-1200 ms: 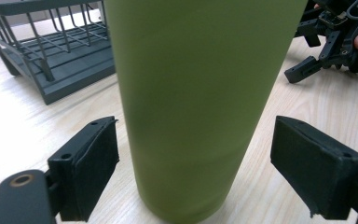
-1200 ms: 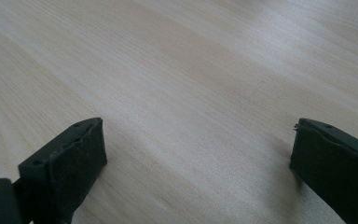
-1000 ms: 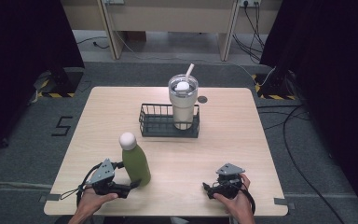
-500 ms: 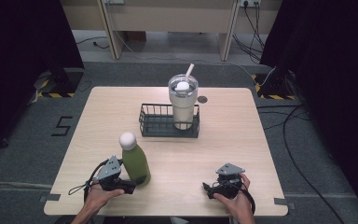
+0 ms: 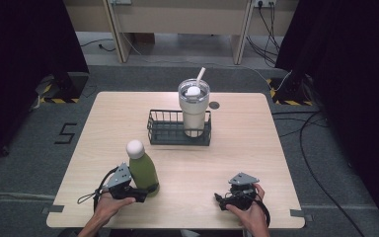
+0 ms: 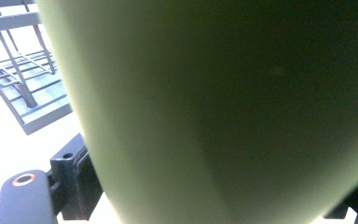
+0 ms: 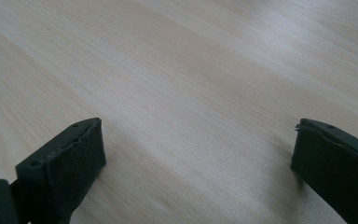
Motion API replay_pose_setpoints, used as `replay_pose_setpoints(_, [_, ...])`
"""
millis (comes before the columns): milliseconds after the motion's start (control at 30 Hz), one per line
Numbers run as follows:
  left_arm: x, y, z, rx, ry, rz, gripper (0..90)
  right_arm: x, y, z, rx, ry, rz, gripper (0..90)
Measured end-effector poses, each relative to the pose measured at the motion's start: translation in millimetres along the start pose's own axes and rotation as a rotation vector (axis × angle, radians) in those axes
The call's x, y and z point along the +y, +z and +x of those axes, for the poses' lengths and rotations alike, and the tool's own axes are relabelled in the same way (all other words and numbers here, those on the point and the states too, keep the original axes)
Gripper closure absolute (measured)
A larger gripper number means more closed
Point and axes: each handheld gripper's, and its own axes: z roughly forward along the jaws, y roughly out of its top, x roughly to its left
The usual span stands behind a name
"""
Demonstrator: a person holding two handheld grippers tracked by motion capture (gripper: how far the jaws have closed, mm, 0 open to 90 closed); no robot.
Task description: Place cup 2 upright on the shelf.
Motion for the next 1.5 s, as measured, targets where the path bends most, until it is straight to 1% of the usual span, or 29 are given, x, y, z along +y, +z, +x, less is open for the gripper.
replay_pose_setpoints(33, [0.5, 0.7, -0.4, 0.000, 0.006, -0.005, 16.4, 0.0, 0.0, 0.0, 0.000, 0.000, 0.000, 3.0])
replay_pose_setpoints(167, [0.5, 2.3, -0.1, -0.005, 0.008, -0.016, 19.0, 0.0, 0.0, 0.0, 0.000, 0.000, 0.000, 3.0])
replay_pose_setpoints(267, [0.3, 2.2, -0.4, -0.002, 0.015, -0.021, 19.6, 0.0, 0.0, 0.0, 0.000, 0.000, 0.000, 2.9])
replay_pose_setpoints(333, [-0.9, 2.3, -1.2, 0.007, 0.014, -0.036, 19.9, 0.0, 0.0, 0.0, 0.000, 0.000, 0.000, 3.0])
replay_pose_setpoints(433, [-1.2, 2.4, -1.4, 0.008, 0.018, -0.041, 20.0, 0.0, 0.0, 0.0, 0.000, 0.000, 0.000, 3.0])
replay_pose_setpoints(667, [0.0, 2.0, -0.7, 0.018, 0.007, -0.054, 20.3, 0.0, 0.0, 0.0, 0.000, 0.000, 0.000, 3.0])
replay_pose_setpoints(767, [5.0, -1.3, 1.0, 0.018, 0.002, -0.060, 20.3, 0.0, 0.0, 0.0, 0.000, 0.000, 0.000, 3.0])
replay_pose_setpoints(867, [10.3, -3.4, 4.5, 0.010, -0.021, -0.059, 20.3, 0.0, 0.0, 0.0, 0.000, 0.000, 0.000, 2.9])
replay_pose_setpoints(967, [13.3, -4.1, 6.7, 0.017, -0.014, -0.050, 20.3, 0.0, 0.0, 0.0, 0.000, 0.000, 0.000, 2.9])
replay_pose_setpoints(1133, [17.7, -4.3, 9.7, 0.018, -0.016, -0.044, 20.3, 0.1, 0.0, -0.1, 0.000, 0.000, 0.000, 3.0])
replay_pose_setpoints(1167, [22.0, -4.5, 11.6, 0.020, -0.015, -0.042, 20.4, 0.0, 0.0, 0.0, 0.000, 0.000, 0.000, 2.9])
replay_pose_setpoints(1200, [22.0, -4.5, 11.6, 0.020, -0.015, -0.042, 20.4, 0.0, 0.0, 0.0, 0.000, 0.000, 0.000, 2.9])
replay_pose_setpoints(1333, [32.4, -4.3, 15.2, 0.020, 0.000, -0.036, 20.4, 0.1, 0.0, 0.0, 0.000, 0.000, 0.000, 3.0])
replay_pose_setpoints(1367, [37.3, -3.7, 17.7, 0.019, 0.004, -0.035, 20.4, 0.1, 0.0, -0.1, 0.000, 0.000, 0.000, 2.9])
replay_pose_setpoints(1400, [37.3, -3.7, 17.7, 0.019, 0.004, -0.035, 20.4, 0.1, 0.0, 0.0, 0.000, 0.000, 0.000, 2.9])
replay_pose_setpoints(1433, [43.4, -2.7, 21.4, 0.017, -0.001, -0.032, 20.4, 0.0, 0.0, 0.0, 0.000, 0.000, 0.000, 2.9])
replay_pose_setpoints(1500, [47.8, -1.9, 24.4, 0.015, -0.008, -0.033, 20.4, 0.0, 0.0, -0.1, 0.000, 0.000, 0.000, 2.9])
